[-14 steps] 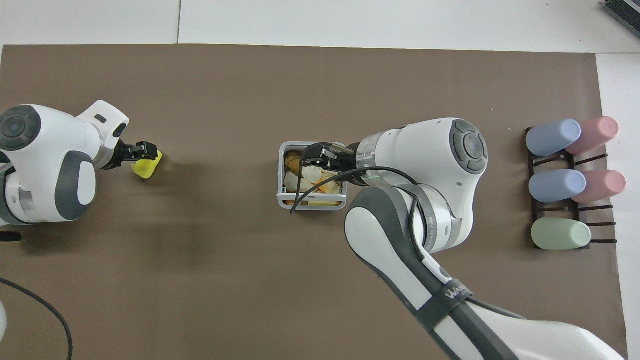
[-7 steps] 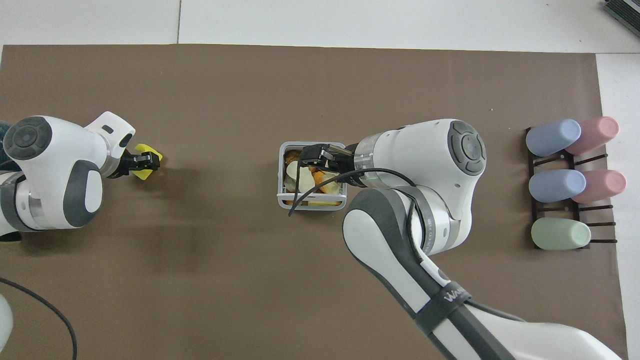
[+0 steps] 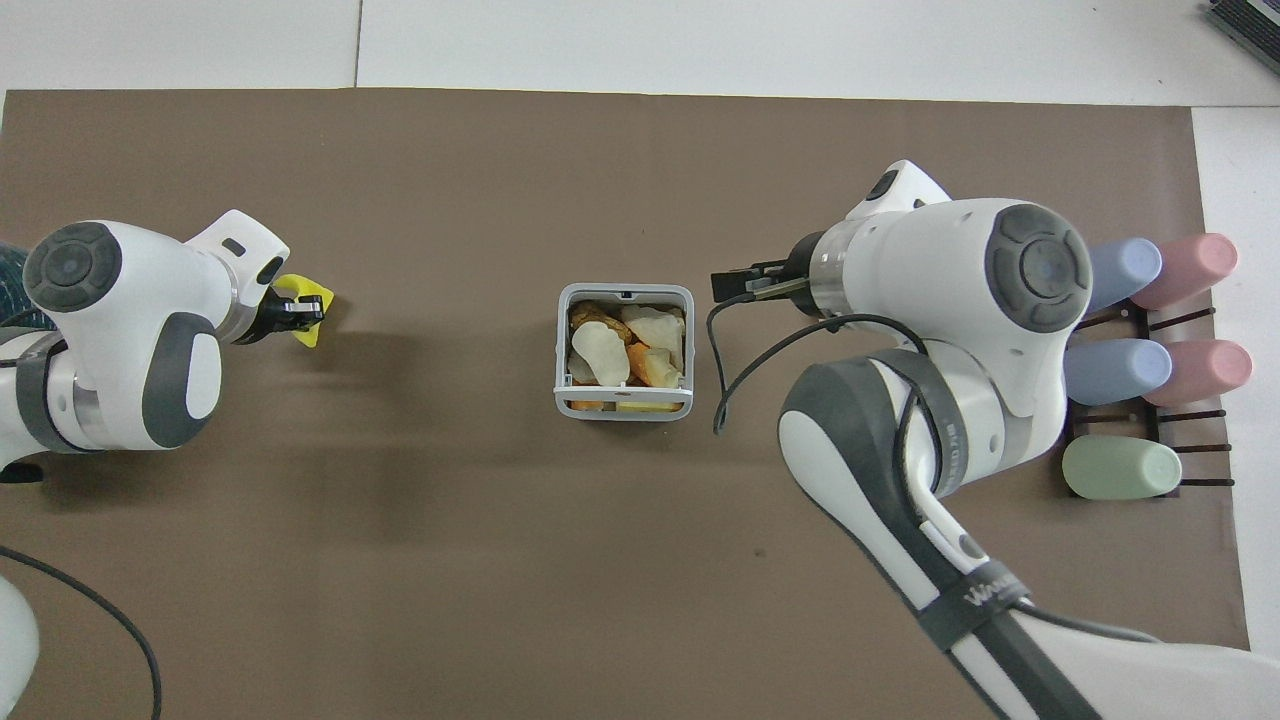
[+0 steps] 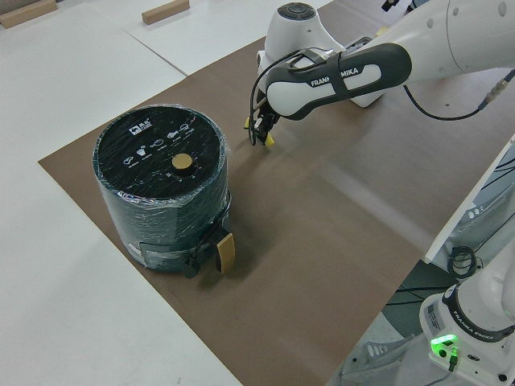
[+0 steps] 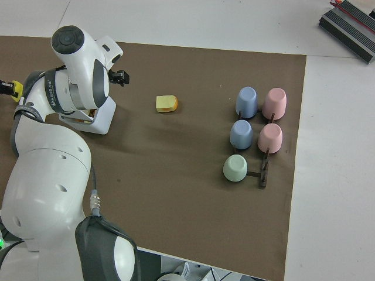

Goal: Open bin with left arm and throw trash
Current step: 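Lift the sponge with the left gripper while the right gripper grasps the yellow block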

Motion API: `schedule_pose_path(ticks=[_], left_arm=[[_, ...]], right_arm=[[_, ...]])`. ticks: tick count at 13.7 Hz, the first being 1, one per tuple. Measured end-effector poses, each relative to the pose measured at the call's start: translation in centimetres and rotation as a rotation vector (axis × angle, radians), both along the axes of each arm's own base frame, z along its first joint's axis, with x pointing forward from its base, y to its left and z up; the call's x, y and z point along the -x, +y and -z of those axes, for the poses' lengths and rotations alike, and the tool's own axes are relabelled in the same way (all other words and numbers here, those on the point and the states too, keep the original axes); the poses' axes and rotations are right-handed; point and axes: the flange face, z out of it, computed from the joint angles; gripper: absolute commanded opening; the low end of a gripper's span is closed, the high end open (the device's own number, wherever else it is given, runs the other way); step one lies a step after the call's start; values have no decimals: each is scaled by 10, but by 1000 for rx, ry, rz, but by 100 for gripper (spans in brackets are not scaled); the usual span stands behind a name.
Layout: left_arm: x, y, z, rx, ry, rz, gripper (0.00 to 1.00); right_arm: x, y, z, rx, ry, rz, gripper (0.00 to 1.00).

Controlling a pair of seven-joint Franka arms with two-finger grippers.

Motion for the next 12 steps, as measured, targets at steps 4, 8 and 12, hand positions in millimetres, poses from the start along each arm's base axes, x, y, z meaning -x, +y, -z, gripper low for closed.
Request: schedule_pose_path(ticks=[4,8,12], left_arm=[[-16,-65,-49,16,0,-41,0],[-13,-144,-103,60,28,-124,0],[-2,-201,-150,133,32,-208,0]], right_arm=[[-31,-62,54,59,-42,-45,100],[-40,-63,124,78,-23,-41,100],[-39,-99,146,123,-6,-115,100]])
